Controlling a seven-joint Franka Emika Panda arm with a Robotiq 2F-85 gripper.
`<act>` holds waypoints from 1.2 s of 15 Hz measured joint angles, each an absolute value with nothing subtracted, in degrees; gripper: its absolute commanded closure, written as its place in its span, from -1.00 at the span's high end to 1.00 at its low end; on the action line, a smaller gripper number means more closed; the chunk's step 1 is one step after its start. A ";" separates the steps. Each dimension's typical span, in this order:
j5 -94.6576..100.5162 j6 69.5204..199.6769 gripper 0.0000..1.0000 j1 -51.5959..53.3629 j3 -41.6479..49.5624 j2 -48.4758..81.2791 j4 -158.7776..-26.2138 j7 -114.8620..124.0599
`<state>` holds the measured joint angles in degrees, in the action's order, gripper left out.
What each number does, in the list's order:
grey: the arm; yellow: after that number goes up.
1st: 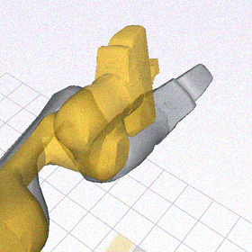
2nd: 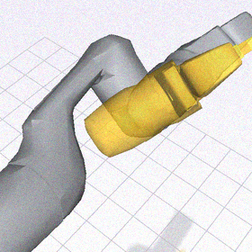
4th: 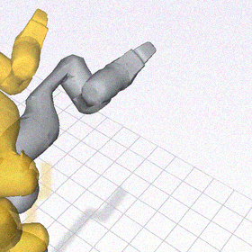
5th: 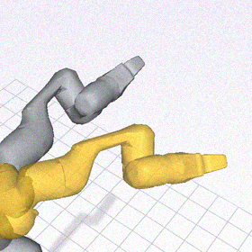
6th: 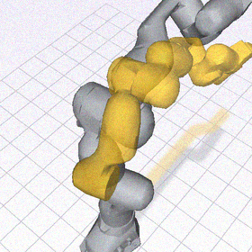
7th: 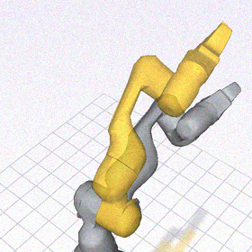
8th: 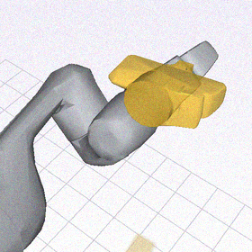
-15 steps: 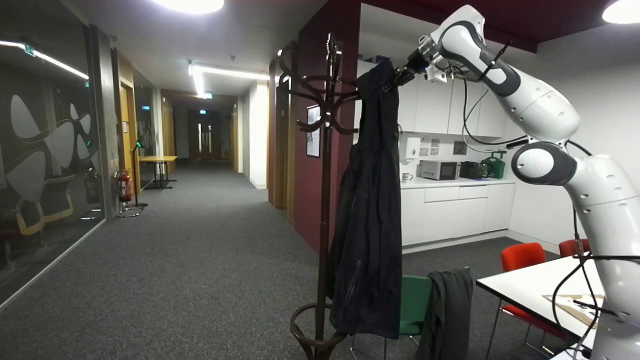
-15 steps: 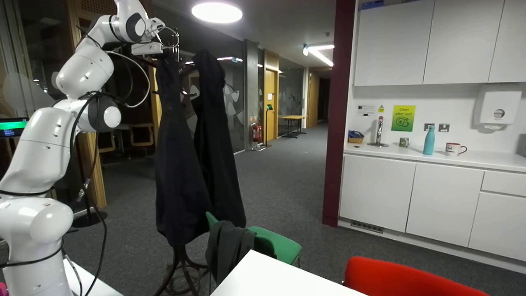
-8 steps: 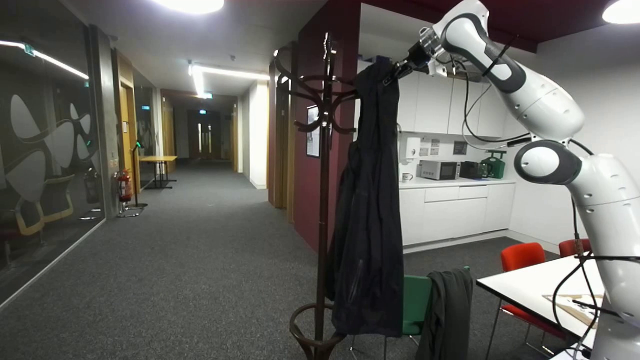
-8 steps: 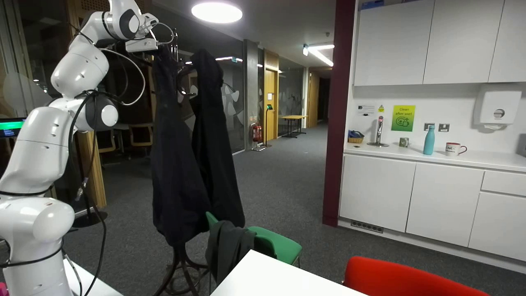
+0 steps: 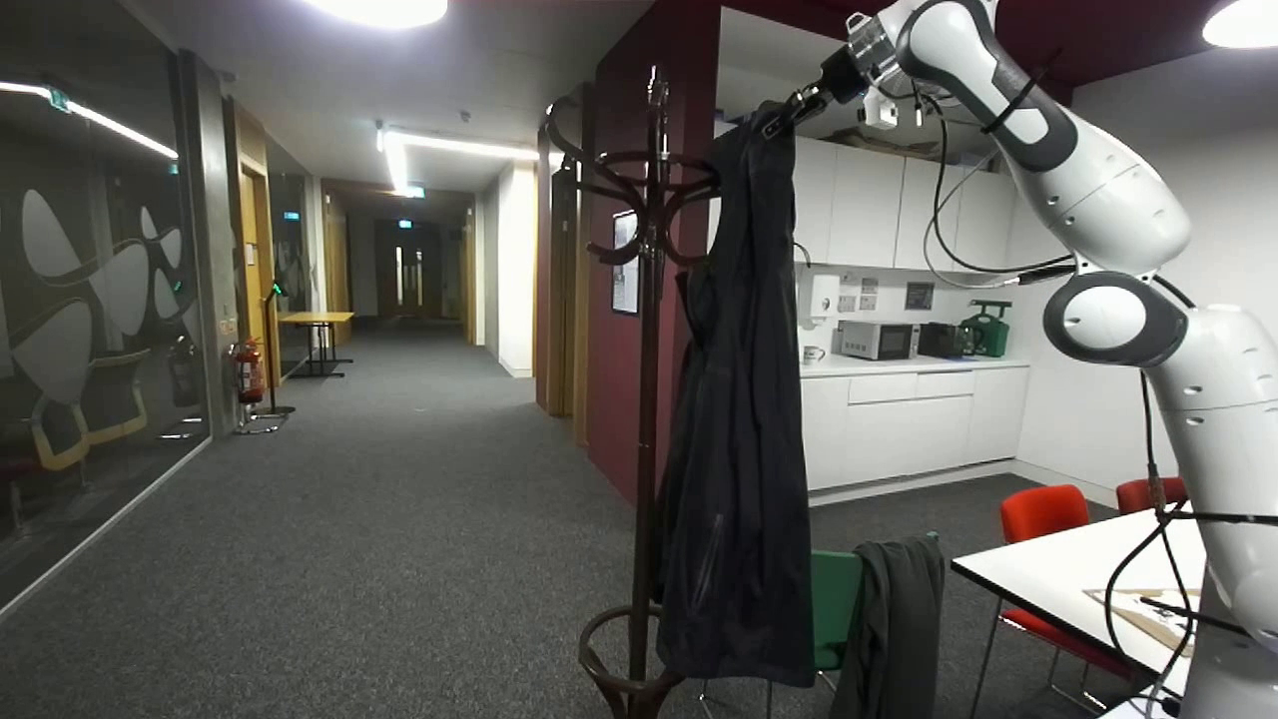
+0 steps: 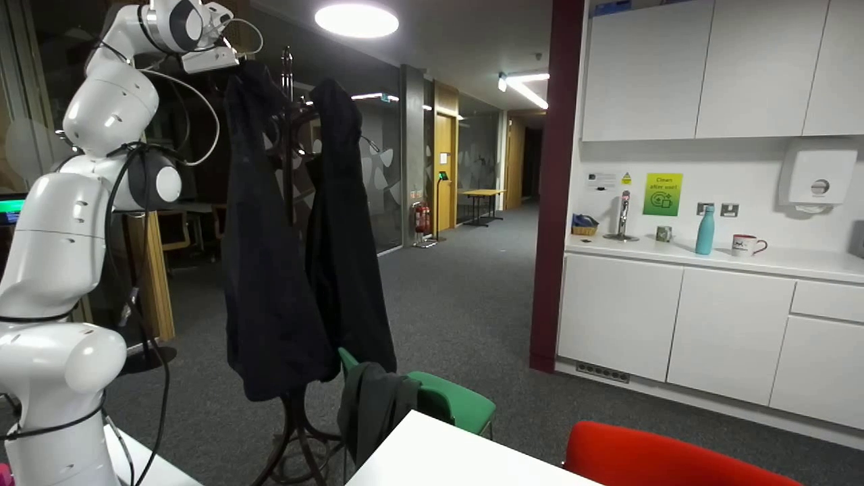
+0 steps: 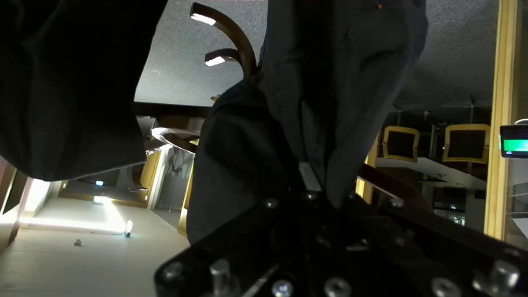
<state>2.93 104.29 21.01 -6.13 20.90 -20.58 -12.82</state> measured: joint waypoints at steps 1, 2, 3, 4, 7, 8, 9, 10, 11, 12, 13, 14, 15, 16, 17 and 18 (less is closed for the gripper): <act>3.12 104.49 -0.98 21.51 -6.13 20.66 -20.58 -13.10; 3.34 104.72 -0.98 21.95 -6.14 20.47 -20.59 -13.28; 3.55 104.93 -0.98 22.33 -6.14 20.33 -20.58 -13.41; 3.73 105.21 -0.98 22.68 -6.14 20.25 -20.58 -13.51; 3.92 106.39 -0.98 23.68 -6.16 20.21 -20.59 -13.96; 4.16 106.82 -0.98 24.12 -6.16 20.21 -20.58 -14.09; 4.63 107.38 -0.98 24.62 -6.16 20.19 -20.59 -14.19; 5.22 108.07 -0.98 25.18 -6.16 20.15 -20.58 -14.29; 6.02 108.73 -0.98 25.79 -6.16 20.10 -20.58 -14.46; 6.67 109.37 -0.98 26.41 -6.16 20.05 -20.58 -14.73; 7.23 109.93 -0.98 27.04 -6.16 19.99 -20.58 -15.19; 7.71 110.46 -0.98 27.71 -6.16 19.96 -20.58 -15.81; 8.25 110.73 -0.98 28.35 -6.16 19.92 -20.58 -16.39; 8.59 110.90 -0.98 28.97 -6.16 19.91 -20.58 -16.98; 8.86 110.99 -0.98 29.56 -6.17 19.92 -20.58 -17.53; 9.07 111.04 -0.98 30.16 -6.17 19.92 -20.58 -18.07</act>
<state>9.07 111.04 30.16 -6.17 19.92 -20.58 -18.07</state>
